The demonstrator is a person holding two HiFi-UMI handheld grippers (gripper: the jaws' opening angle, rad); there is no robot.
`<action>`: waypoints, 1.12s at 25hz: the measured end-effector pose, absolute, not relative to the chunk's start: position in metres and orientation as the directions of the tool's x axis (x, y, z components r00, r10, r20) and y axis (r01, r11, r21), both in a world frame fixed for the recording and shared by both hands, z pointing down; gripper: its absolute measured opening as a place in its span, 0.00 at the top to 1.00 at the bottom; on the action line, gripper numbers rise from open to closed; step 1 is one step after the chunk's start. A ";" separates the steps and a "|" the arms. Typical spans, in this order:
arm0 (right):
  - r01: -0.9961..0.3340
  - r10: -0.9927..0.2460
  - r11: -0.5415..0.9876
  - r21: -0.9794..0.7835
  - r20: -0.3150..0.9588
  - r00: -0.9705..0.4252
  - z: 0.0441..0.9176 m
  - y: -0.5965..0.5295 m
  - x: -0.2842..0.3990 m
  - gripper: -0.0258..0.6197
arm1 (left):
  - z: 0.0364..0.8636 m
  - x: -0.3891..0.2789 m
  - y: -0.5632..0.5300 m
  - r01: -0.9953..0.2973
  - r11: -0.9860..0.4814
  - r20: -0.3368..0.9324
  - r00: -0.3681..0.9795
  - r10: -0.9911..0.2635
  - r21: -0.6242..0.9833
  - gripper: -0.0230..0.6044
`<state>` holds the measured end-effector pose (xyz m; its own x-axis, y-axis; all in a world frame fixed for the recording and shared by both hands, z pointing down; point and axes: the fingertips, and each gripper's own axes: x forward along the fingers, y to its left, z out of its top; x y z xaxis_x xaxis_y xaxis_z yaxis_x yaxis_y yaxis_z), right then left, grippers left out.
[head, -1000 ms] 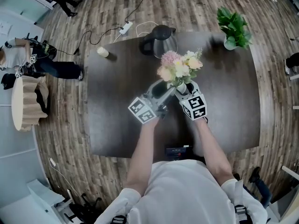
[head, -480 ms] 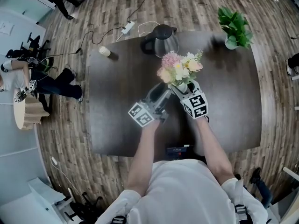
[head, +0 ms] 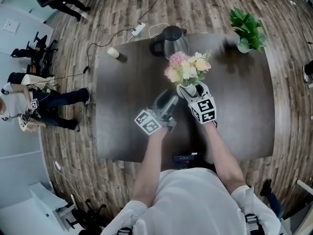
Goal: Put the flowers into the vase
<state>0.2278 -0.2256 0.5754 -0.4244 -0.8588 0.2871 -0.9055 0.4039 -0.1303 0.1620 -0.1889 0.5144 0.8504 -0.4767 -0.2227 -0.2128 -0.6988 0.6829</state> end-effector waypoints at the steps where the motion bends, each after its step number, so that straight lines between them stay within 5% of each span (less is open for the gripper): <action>1: -0.906 -0.863 0.404 -0.126 0.276 -0.423 0.575 -0.226 0.225 0.57 | 0.515 0.160 -0.188 -0.220 -0.697 -0.219 0.848 -0.482 0.683 0.63; 18: -0.884 -0.847 0.443 -0.150 0.252 -0.467 0.577 -0.223 0.191 0.57 | 0.517 0.136 -0.171 -0.275 -0.672 -0.201 0.817 -0.540 0.688 0.63; 28: -0.873 -0.855 0.382 -0.303 0.243 -0.458 0.569 -0.184 0.214 0.57 | 0.512 0.143 -0.155 -0.186 -0.668 -0.231 0.844 -0.483 0.720 0.63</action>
<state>0.2136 -0.1841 0.5693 -0.4581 -0.8549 0.2435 -0.8732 0.3815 -0.3032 0.1430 -0.1555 0.5125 0.8444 -0.4834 -0.2308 -0.1857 -0.6683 0.7203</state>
